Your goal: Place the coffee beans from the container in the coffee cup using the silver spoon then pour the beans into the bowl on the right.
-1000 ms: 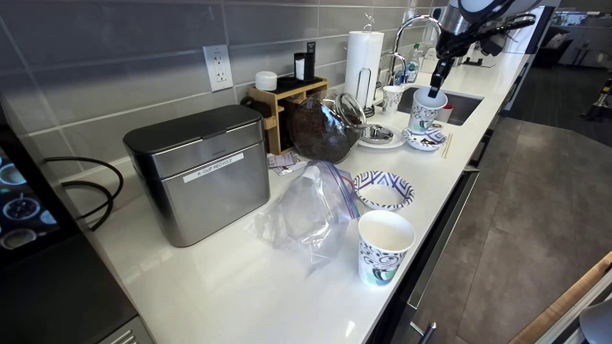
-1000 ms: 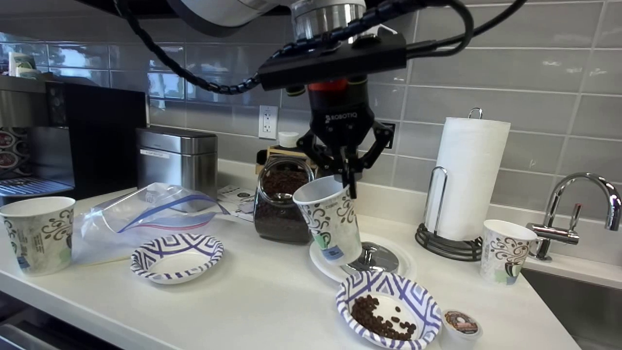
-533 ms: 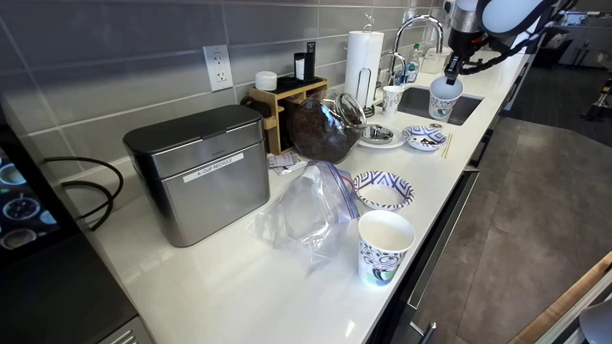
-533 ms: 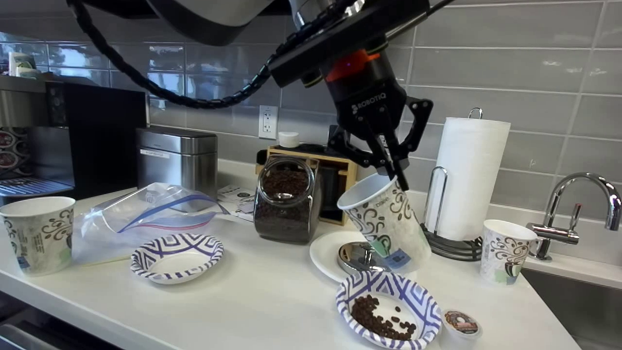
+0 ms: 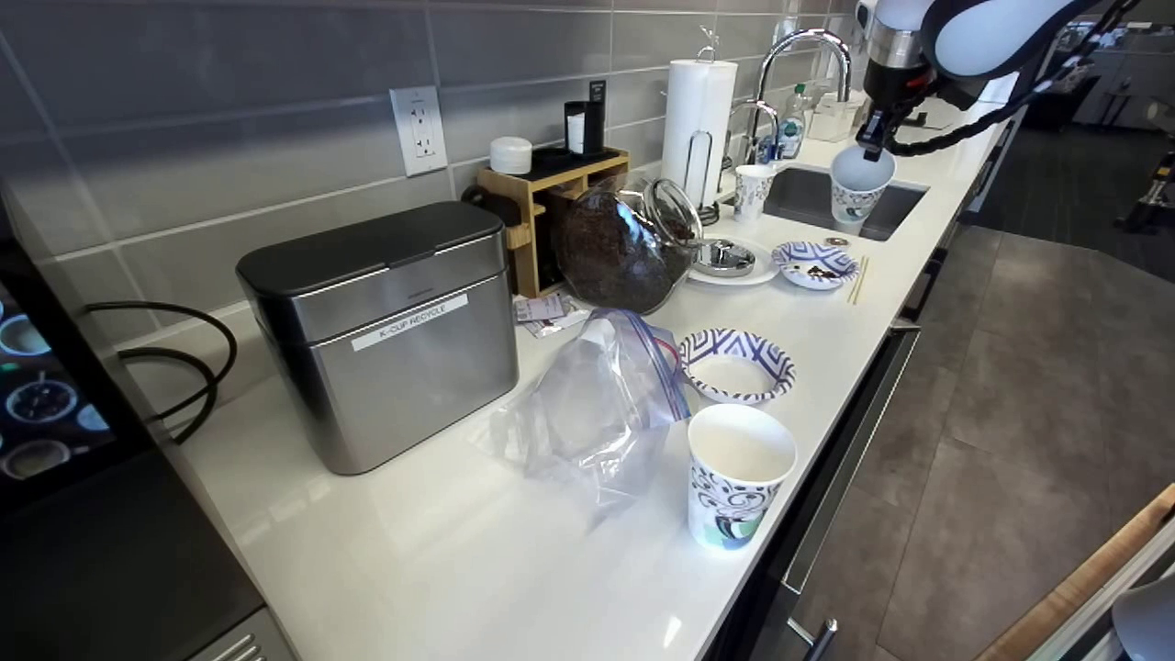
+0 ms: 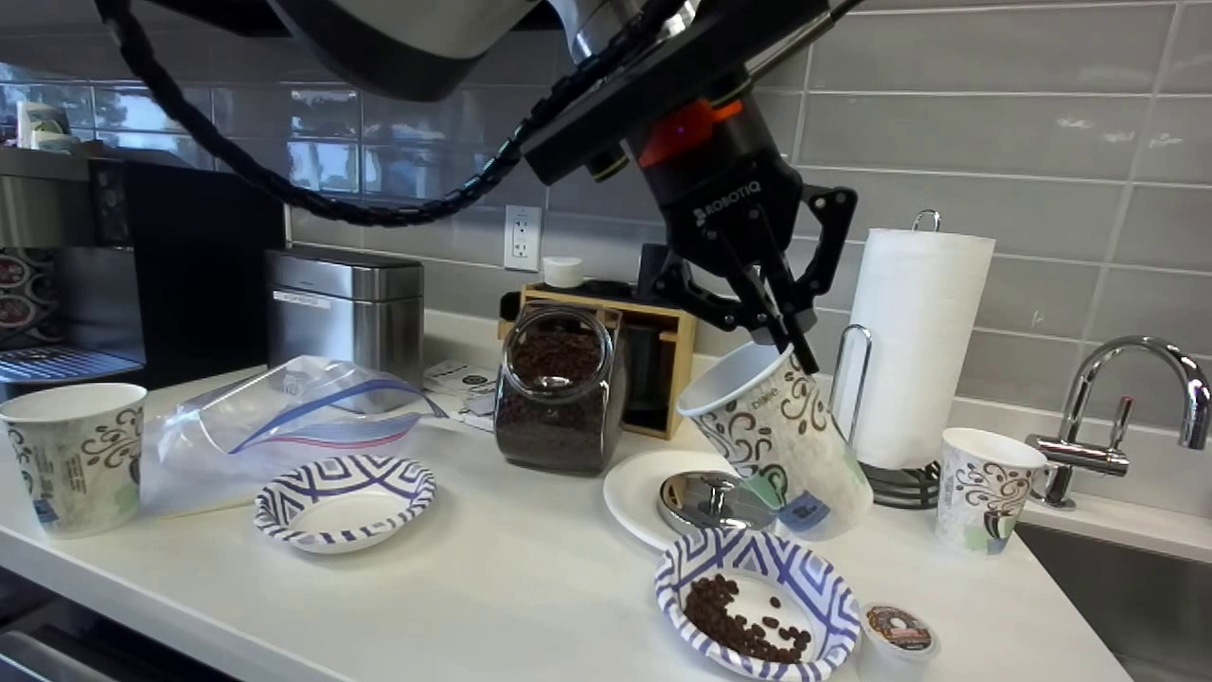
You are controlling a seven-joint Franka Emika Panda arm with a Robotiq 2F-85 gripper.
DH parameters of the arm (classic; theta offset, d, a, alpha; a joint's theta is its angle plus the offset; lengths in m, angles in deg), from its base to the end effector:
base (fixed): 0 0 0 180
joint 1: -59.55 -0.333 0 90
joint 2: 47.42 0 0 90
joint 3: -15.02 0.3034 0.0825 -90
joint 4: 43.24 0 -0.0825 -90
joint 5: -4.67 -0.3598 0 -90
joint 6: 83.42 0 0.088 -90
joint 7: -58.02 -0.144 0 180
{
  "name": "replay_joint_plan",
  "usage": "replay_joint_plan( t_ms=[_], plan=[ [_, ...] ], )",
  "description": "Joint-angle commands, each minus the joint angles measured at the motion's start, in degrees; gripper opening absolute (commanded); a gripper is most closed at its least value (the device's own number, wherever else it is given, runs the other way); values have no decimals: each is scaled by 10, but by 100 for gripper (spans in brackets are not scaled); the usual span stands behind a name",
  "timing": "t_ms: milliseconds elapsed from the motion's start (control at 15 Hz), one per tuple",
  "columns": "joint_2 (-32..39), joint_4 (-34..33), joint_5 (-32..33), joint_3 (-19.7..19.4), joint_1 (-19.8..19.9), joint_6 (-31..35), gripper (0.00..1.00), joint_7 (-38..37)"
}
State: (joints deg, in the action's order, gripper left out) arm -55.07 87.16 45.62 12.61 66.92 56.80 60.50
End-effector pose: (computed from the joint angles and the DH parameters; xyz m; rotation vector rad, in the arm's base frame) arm 0.5087 -0.1042 0.4134 2.5278 0.4629 0.3078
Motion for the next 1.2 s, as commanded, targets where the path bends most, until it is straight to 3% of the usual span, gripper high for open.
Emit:
replay_joint_plan(
  t_ms=[0, 467, 1133],
  plan=[
    [-15, 6, 95, 2, 5, 0, 1, -68],
    [-35, 20, 293, 4, 2, 0, 1, -255],
    [-34, 31, 457, 16, -23, -73, 1, -487]
  ],
)
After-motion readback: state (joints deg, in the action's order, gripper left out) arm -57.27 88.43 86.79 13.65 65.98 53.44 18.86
